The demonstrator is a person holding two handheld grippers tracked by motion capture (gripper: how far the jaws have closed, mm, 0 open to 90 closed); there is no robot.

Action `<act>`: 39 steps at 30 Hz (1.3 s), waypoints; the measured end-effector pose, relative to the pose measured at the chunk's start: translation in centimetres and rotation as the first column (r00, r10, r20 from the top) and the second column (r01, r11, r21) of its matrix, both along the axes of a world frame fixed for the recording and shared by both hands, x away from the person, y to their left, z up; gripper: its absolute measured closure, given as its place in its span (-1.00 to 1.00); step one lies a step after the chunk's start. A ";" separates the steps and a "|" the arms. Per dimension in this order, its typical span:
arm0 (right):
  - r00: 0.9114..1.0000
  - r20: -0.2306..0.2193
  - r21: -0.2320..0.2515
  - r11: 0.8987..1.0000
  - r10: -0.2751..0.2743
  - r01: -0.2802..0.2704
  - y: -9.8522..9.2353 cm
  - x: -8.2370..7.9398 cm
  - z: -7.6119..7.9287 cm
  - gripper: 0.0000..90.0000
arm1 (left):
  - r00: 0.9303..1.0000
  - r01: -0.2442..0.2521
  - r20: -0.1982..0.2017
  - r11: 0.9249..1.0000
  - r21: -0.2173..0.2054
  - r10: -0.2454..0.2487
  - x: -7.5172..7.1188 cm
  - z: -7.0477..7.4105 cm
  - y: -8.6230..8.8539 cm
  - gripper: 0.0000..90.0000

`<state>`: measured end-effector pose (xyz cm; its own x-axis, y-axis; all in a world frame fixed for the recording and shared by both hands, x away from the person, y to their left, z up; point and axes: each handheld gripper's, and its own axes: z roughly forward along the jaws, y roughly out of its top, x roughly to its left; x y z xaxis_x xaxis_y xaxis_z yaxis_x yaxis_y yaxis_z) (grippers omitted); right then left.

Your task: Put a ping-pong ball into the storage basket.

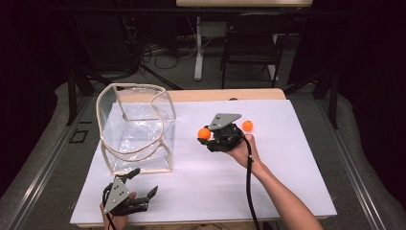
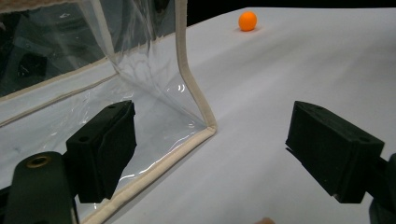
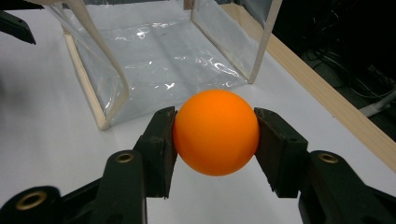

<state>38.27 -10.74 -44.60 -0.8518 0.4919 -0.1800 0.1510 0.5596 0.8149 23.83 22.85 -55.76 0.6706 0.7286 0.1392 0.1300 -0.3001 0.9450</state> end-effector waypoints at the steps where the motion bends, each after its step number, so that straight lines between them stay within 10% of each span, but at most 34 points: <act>1: 1.000 0.000 -0.002 1.000 0.001 -0.001 0.0 0.0 0.1 0.13 | 1.000 0.000 0.001 1.000 0.001 0.000 0.0 0.0 0.0 -0.65; 39: 0.999 0.041 0.002 1.000 0.023 -0.023 2.3 1.3 3.6 0.13 | 1.000 -0.001 -0.003 1.000 -0.002 0.001 0.1 0.0 0.0 -0.65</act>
